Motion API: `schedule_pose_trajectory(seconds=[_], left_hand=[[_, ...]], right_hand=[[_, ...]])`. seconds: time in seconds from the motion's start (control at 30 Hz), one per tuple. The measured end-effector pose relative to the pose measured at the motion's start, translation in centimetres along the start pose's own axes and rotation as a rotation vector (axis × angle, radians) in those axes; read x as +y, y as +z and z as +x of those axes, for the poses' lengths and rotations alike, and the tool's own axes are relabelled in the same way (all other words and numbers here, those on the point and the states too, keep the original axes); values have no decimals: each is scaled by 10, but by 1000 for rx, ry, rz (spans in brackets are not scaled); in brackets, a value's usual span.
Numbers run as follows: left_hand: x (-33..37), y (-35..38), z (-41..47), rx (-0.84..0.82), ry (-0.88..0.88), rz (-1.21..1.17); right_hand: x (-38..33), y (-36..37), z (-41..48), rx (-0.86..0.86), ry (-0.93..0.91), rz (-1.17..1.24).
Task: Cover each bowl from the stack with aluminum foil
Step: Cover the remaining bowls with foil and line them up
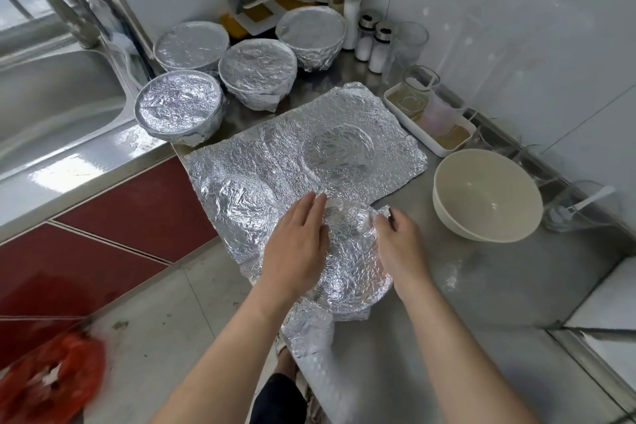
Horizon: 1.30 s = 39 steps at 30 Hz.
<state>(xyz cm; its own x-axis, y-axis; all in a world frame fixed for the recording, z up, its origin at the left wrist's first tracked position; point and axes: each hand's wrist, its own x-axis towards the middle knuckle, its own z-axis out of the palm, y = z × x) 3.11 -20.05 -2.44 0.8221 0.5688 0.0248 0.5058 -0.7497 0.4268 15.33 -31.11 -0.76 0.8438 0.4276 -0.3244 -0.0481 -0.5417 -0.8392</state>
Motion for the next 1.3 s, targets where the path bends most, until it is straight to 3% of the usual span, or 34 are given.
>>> schedule_pose_trajectory(seconds=[0.13, 0.47, 0.67, 0.87, 1.03, 1.3], left_hand=[[1, 1, 0, 23, 5, -8], [-1, 4, 5, 55, 71, -32], [-9, -3, 6, 46, 91, 13], [3, 0, -10, 56, -81, -200], [3, -3, -7, 59, -86, -196], [-1, -15, 5, 62, -81, -271]], right_hand=[[-13, -3, 7, -118, -28, -146], [2, 0, 6, -17, -131, -173], [-3, -13, 8, -147, 57, 66], [-14, -10, 18, -338, -3, -71], [-10, -2, 13, -238, -167, -322], [10, -2, -2, -81, -232, -238]])
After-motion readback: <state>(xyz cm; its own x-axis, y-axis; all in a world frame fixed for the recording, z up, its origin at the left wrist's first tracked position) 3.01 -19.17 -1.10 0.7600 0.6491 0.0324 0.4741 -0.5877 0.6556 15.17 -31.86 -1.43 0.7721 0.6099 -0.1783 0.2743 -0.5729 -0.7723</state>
